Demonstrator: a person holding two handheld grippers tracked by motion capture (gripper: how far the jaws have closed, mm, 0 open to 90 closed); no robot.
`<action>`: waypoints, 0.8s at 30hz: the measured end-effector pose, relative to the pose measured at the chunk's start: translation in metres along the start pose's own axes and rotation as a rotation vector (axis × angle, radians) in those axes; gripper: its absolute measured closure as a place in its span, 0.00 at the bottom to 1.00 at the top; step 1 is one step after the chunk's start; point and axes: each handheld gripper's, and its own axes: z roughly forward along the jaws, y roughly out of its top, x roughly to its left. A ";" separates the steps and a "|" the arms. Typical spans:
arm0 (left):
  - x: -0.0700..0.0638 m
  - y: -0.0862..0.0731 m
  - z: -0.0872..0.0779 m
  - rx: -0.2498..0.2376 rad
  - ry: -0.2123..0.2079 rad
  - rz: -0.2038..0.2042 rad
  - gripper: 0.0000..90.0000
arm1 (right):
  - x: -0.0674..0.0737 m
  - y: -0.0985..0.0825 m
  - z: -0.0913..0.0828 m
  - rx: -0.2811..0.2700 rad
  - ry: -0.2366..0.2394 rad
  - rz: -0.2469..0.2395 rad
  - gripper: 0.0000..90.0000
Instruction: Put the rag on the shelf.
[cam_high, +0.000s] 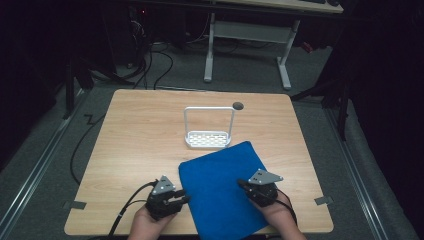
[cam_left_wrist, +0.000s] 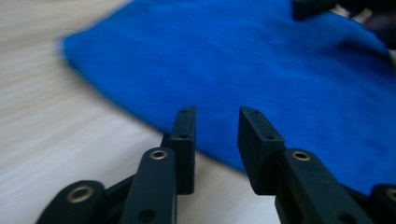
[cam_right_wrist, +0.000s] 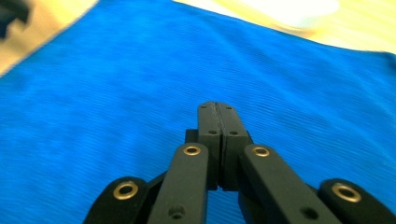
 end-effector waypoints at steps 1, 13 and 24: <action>-0.009 0.000 0.011 0.039 -0.026 0.025 0.82 | -0.007 -0.002 -0.002 -0.004 -0.014 0.018 1.00; 0.004 -0.005 0.009 0.062 0.012 0.024 0.89 | -0.038 -0.017 0.007 0.090 -0.152 0.111 1.00; 0.048 -0.015 -0.021 0.037 0.143 -0.068 0.88 | 0.000 -0.011 0.007 0.094 0.029 0.061 1.00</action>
